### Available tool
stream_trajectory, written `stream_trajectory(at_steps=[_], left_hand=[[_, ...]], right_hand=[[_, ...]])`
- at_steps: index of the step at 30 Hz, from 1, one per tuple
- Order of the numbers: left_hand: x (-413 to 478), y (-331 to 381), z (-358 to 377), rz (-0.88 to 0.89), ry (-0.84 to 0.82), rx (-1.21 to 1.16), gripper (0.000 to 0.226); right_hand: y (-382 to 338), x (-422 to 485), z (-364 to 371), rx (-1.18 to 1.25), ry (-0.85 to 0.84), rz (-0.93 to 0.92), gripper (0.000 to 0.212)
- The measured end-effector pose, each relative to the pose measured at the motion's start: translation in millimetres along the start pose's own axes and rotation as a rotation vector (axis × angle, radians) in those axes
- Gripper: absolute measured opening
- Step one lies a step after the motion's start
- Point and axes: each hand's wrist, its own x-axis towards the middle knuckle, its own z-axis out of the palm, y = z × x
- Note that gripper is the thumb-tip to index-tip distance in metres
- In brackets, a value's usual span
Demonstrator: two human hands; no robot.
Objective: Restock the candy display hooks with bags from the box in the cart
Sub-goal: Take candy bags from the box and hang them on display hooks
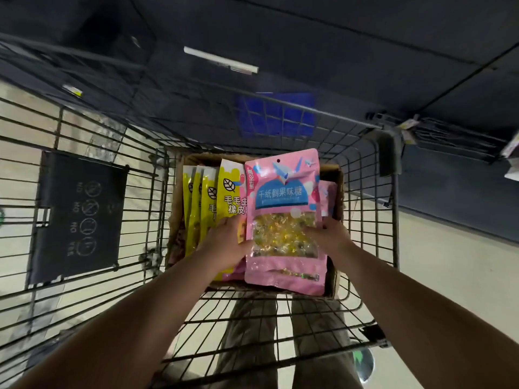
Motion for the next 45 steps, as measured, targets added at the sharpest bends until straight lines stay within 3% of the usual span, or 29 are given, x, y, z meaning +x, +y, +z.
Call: stream_trajectory(at_steps=[2,6,12,15,20,26,31,37,45], left_hand=[[0,5,0,-0.005,-0.003,-0.016,0.069],[3,22,5,-0.036,-0.023,-0.066,0.069],[19,42,24,-0.099,-0.001,-0.365,0.055],[29,47,31,-0.152,0.004,-0.495,0.047],[32,49,34,-0.216,0.031,-0.671,0.038],[25,42,40,-0.305,-0.063,-0.805,0.027],[11,36,37,-0.367,0.057,-1.002,0.018],[-18,31,9,-0.274,0.118,-1.071,0.029],[-54,36,-37,-0.147,0.114,-1.132,0.019]], right_hand=[[1,-8,-9,0.1,0.004,-0.027,0.012],[11,-24,-35,0.167,0.086,-0.008,0.018],[30,-40,-60,0.017,0.259,-0.085,0.012],[36,-39,-59,-0.004,0.277,-0.081,0.008],[40,-39,-57,0.006,0.28,-0.098,0.022],[37,-41,-60,0.114,0.241,-0.083,0.021],[34,-46,-62,0.163,0.204,-0.042,0.025],[19,-71,-69,0.314,0.152,-0.08,0.02],[-11,-117,-88,0.423,0.121,-0.171,0.016]])
